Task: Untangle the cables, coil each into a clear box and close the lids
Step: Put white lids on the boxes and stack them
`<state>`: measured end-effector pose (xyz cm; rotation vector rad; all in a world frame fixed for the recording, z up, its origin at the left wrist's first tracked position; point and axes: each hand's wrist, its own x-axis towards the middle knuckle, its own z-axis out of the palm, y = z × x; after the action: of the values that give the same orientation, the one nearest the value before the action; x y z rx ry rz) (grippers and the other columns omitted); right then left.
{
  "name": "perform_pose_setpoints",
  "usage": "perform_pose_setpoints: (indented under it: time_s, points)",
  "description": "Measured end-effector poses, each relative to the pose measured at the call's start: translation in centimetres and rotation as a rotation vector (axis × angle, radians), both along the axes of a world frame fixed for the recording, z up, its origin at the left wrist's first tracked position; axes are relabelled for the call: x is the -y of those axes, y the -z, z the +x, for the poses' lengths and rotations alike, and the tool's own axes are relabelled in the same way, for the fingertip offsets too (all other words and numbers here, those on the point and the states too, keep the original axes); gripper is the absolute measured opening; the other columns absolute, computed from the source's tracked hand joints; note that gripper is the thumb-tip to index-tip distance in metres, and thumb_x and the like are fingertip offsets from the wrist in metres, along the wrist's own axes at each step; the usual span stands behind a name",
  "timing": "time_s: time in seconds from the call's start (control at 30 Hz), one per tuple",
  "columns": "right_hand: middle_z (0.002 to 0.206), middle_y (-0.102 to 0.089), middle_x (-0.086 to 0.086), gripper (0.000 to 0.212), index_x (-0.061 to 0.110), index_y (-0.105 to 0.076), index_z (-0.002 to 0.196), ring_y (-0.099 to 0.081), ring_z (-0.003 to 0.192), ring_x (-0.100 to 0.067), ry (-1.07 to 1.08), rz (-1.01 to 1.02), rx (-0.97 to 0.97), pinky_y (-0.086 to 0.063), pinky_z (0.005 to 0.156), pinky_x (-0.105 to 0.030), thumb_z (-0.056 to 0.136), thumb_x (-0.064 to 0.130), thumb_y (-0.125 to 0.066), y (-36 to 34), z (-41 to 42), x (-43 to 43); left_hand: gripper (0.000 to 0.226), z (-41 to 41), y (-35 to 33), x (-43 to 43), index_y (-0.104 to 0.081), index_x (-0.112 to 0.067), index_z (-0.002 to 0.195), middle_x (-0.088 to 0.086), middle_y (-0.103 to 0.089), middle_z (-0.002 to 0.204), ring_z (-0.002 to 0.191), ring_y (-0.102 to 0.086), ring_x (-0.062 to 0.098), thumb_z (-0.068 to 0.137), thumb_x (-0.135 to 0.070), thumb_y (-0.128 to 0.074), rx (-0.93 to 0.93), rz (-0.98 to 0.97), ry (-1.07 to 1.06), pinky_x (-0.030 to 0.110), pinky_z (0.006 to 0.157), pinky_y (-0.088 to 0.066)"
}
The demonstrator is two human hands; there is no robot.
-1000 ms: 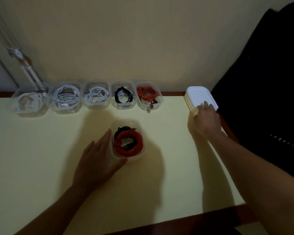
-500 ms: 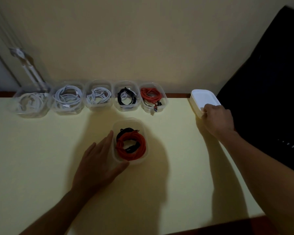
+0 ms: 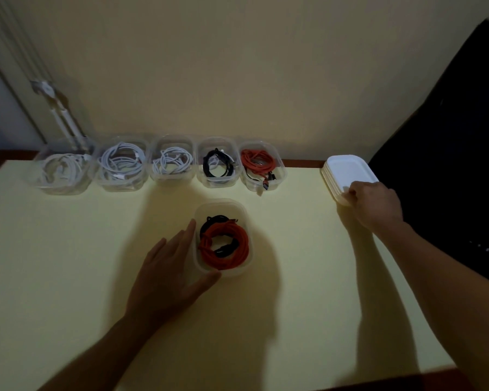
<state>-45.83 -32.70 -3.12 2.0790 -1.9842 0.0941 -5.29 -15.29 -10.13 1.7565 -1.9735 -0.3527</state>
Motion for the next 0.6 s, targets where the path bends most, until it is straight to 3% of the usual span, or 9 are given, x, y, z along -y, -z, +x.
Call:
perform_pose_setpoints:
  time_s: [0.13,0.23,0.3,0.4,0.53,0.6]
  points:
    - [0.084,-0.06,-0.008,0.022,0.009,-0.061,0.105,-0.058,0.075,-0.026,-0.003,0.064,-0.087,-0.048,0.064,-0.036,0.105,0.021,-0.043,-0.6,0.7,0.1,0.106,-0.1,0.0,-0.1,-0.001,-0.028,0.16,-0.005,-0.033,0.16,0.145,-0.03,0.009,0.079,-0.089,-0.029,-0.001,-0.001,-0.004,0.036,0.123,-0.016]
    - [0.108,-0.061,-0.014,0.019,0.005,-0.053,0.117,-0.059,0.094,-0.028,-0.022,0.144,-0.231,-0.041,0.068,-0.034,0.103,0.01,-0.042,-1.0,1.6,-0.2,0.106,0.0,0.1,0.0,-0.001,-0.027,0.16,-0.005,-0.032,0.16,0.145,-0.031,0.01,0.079,-0.089,-0.029,0.013,0.001,-0.007,0.037,0.123,-0.017]
    - [0.111,-0.06,-0.013,0.019,0.005,-0.051,0.12,-0.056,0.095,-0.027,-0.047,0.155,-0.253,-0.04,0.068,-0.034,0.104,0.011,-0.041,-0.8,1.5,-0.3,0.106,0.0,0.1,0.0,0.001,-0.027,0.16,-0.004,-0.032,0.161,0.145,-0.031,0.01,0.079,-0.089,-0.03,0.02,0.006,-0.002,0.038,0.123,-0.018]
    - [0.101,-0.061,-0.011,0.022,0.009,-0.055,0.112,-0.046,0.083,-0.021,-0.075,0.103,-0.088,-0.044,0.065,-0.037,0.106,0.023,-0.039,-0.4,0.7,0.1,0.108,-0.1,0.0,-0.1,-0.005,-0.025,0.161,-0.004,-0.035,0.16,0.145,-0.033,0.011,0.079,-0.09,-0.028,0.006,-0.003,-0.004,0.039,0.122,-0.02]
    - [0.076,-0.058,-0.003,0.042,0.016,-0.061,0.087,-0.057,0.07,-0.022,0.003,0.024,0.104,-0.055,0.064,-0.039,0.1,0.048,-0.038,0.2,0.1,0.6,0.108,-0.1,-0.2,-0.1,-0.008,-0.024,0.161,-0.003,-0.036,0.159,0.144,-0.035,0.012,0.078,-0.091,-0.025,0.002,-0.006,-0.007,0.04,0.122,-0.02]
    - [0.077,-0.059,-0.006,0.047,0.015,-0.062,0.081,-0.06,0.081,-0.031,0.119,0.01,0.262,-0.056,0.075,-0.044,0.097,0.055,-0.045,-0.1,0.5,0.8,0.107,-0.1,-0.2,-0.1,-0.008,-0.024,0.161,-0.003,-0.035,0.159,0.144,-0.035,0.012,0.078,-0.091,-0.025,0.001,-0.008,-0.007,0.04,0.122,-0.02]
